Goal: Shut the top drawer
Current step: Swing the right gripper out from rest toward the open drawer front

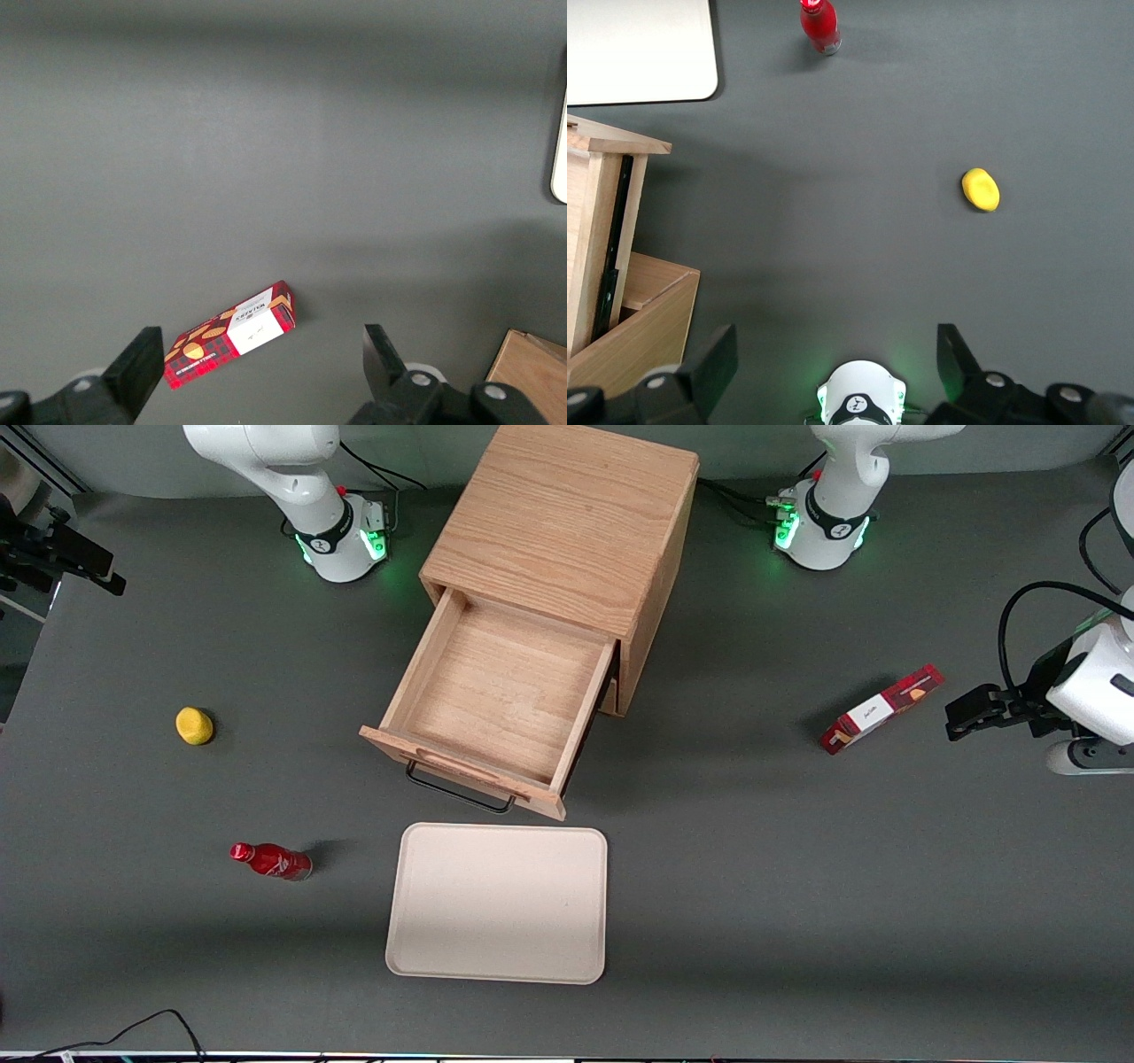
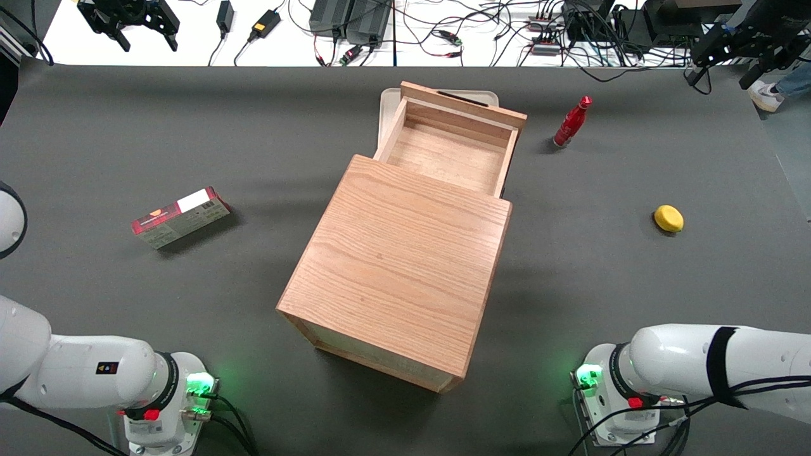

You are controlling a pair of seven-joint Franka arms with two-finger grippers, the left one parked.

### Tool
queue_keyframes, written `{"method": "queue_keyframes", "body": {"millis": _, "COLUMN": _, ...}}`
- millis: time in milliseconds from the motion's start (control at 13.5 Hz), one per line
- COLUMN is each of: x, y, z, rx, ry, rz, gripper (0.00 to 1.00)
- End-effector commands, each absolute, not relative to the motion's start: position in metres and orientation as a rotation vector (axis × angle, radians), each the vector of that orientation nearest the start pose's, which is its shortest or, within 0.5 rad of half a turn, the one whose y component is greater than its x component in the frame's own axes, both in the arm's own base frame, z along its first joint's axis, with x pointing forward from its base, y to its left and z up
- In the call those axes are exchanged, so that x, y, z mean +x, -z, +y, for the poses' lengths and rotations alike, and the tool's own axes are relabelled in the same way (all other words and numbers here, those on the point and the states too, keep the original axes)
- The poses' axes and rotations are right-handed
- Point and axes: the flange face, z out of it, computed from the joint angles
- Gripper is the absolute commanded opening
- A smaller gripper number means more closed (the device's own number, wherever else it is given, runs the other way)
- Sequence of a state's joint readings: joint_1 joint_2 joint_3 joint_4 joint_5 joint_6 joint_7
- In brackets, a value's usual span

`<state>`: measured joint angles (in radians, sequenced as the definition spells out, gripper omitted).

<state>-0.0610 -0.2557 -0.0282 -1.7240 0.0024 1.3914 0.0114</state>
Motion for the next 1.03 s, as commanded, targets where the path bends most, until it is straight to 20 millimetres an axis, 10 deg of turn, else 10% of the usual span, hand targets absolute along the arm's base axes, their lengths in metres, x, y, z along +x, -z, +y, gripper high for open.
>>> {"method": "queue_keyframes", "body": {"millis": 0, "x": 0.451, "y": -0.674, "z": -0.042, "rx": -3.126, "ry": -0.146, "rz": 0.121, "gripper": 1.00}}
{"method": "queue_keyframes", "body": {"millis": 960, "x": 0.468, "y": -0.683, "z": -0.047, "rx": -3.122, "ry": -0.117, "rz": 0.130, "gripper": 1.00}}
